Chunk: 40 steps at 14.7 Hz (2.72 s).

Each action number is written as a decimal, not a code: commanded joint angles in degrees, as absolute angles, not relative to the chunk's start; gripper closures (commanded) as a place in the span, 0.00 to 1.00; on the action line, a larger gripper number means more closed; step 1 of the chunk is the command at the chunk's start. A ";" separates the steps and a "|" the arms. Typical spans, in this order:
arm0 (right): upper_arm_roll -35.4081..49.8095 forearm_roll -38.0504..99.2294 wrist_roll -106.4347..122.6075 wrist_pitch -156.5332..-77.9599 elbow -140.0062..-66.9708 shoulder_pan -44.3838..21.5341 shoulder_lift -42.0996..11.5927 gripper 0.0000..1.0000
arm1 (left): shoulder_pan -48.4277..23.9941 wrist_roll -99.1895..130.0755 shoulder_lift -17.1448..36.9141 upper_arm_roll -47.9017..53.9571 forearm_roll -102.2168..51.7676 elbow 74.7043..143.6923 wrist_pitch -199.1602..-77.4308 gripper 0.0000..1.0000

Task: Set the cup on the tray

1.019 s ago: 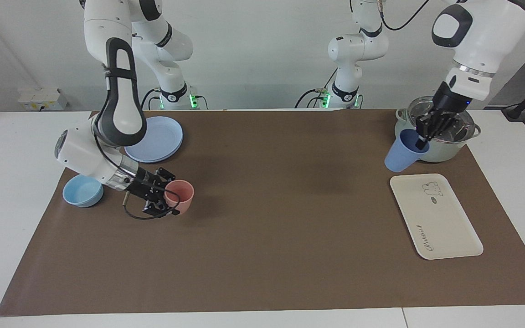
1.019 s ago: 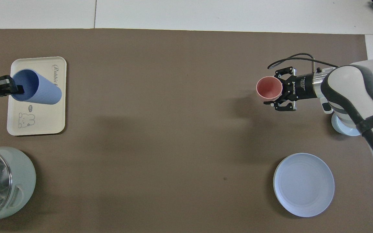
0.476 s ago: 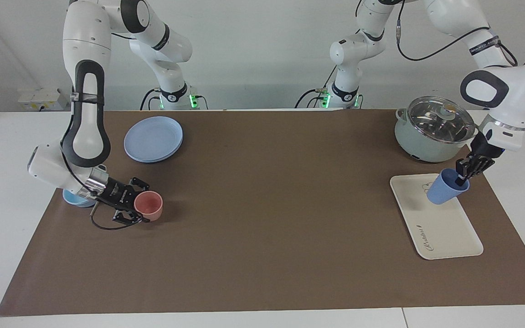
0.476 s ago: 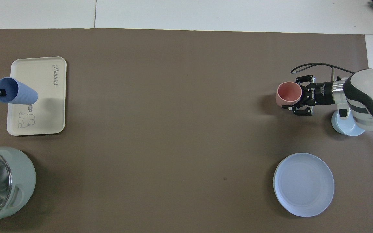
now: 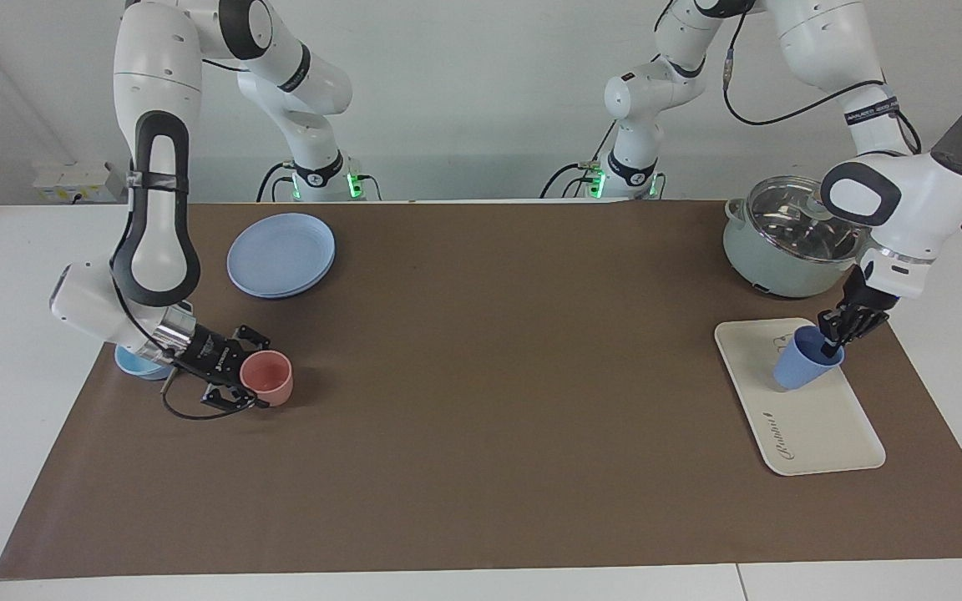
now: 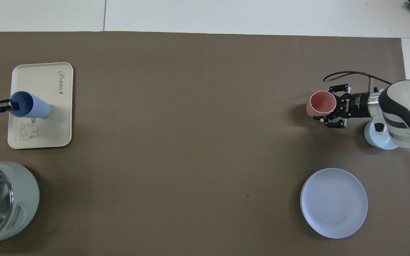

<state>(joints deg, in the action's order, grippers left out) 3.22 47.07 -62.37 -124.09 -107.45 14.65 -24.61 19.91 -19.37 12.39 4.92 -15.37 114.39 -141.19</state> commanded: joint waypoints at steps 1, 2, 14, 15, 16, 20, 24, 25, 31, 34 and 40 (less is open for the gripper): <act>3.43 46.59 -59.59 -128.23 -110.48 15.64 -23.39 0.41 | 19.43 -21.09 12.13 5.01 -16.79 115.75 -143.70 0.41; 3.25 45.10 -59.42 -128.23 -110.48 15.82 -22.86 0.22 | 19.16 -21.09 12.13 4.92 -16.79 115.75 -143.53 0.00; 3.16 30.69 -46.25 -128.50 -110.30 17.31 -19.60 0.00 | 13.37 -22.41 3.44 5.36 -2.55 103.45 -112.62 0.00; 3.16 27.98 -44.84 -128.76 -110.04 17.58 -19.51 0.00 | 12.32 -22.33 2.04 5.36 -2.55 104.14 -109.89 0.00; 3.16 25.17 -43.26 -129.19 -109.78 17.67 -19.51 0.00 | 10.65 -21.19 0.72 5.36 -2.55 105.28 -108.38 0.00; 3.25 17.60 -39.57 -131.13 -109.42 17.31 -17.59 0.00 | 3.71 -12.42 -3.34 5.45 -2.55 109.69 -107.41 0.00; 3.34 10.81 -25.44 -130.17 -109.34 17.40 -12.67 0.00 | -2.80 -1.43 -3.87 5.45 -2.55 109.51 -105.82 0.00; 3.34 10.81 -22.36 -129.56 -109.60 17.49 -11.35 0.00 | -3.77 0.07 -3.87 5.36 -2.55 109.08 -105.82 0.00; 3.78 0.27 -19.51 -118.49 -109.78 9.86 -3.88 0.00 | -2.73 0.09 -3.61 4.66 -2.55 95.48 -92.05 0.00; 4.04 0.26 -19.69 -113.66 -109.69 5.47 -0.71 0.00 | -1.93 -1.39 -1.41 4.66 -1.50 88.61 -84.66 0.00; 4.22 1.32 -19.86 -108.83 -106.97 2.37 2.11 0.00 | -1.41 -2.81 -3.16 4.57 0.62 92.89 -87.45 0.00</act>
